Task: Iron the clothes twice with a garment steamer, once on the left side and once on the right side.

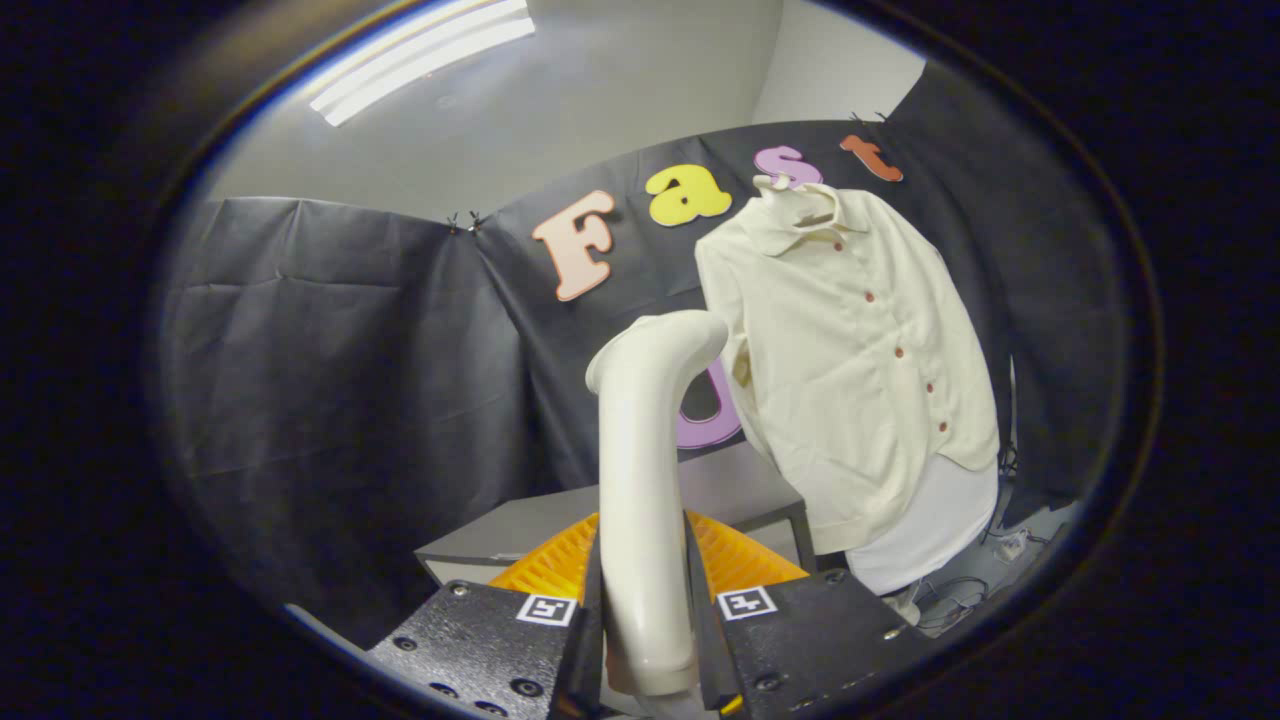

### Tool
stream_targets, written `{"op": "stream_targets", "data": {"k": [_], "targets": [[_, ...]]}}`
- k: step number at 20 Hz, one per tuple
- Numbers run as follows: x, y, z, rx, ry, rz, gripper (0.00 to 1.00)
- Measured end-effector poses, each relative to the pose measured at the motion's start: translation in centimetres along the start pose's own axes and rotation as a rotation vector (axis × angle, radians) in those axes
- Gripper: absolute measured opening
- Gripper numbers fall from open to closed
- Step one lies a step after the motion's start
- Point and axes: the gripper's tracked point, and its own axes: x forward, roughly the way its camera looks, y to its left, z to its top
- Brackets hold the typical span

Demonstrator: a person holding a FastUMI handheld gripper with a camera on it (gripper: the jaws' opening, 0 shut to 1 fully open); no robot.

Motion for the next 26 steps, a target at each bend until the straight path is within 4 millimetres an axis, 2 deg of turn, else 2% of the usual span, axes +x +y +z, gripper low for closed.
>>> {"op": "stream_targets", "data": {"k": [5, 12, 14, 17, 26], "targets": [[-0.6, 5.2, 1.2, -0.139, -0.058, -0.011, 0.37], [-1.5, 9.4, 1.7, -0.183, -0.121, -0.009, 0.37], [-1.8, 9.6, 2.1, -0.202, -0.136, -0.019, 0.37], [-1.6, 9.7, 1.4, -0.193, -0.119, -0.02, 0.37], [-1.5, 8.4, 0.9, -0.177, -0.109, -0.044, 0.37]]}}
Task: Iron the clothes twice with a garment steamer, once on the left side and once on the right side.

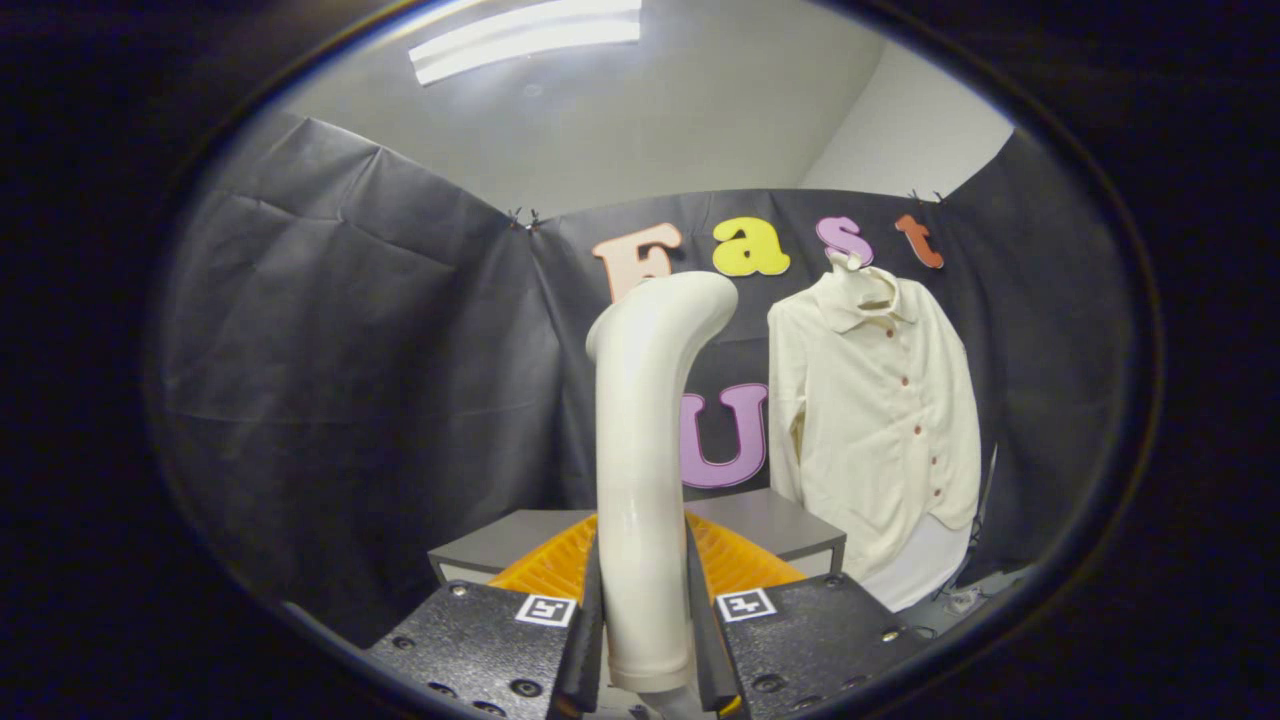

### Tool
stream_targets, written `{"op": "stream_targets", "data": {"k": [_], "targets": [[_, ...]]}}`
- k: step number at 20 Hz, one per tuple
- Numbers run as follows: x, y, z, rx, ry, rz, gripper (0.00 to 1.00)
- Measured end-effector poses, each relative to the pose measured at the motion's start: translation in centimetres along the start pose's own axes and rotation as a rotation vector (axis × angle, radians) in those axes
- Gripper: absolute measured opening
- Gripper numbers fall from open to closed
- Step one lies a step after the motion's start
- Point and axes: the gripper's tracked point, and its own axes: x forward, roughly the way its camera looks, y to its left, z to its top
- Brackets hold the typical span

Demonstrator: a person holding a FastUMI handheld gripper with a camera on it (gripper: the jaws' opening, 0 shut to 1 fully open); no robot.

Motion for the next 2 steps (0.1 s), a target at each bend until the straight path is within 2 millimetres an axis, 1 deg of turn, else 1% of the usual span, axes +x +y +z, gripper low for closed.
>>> {"op": "stream_targets", "data": {"k": [2], "targets": [[-0.03, -0.06, -0.23, 0.0, 0.006, -0.001, 0.37]]}}
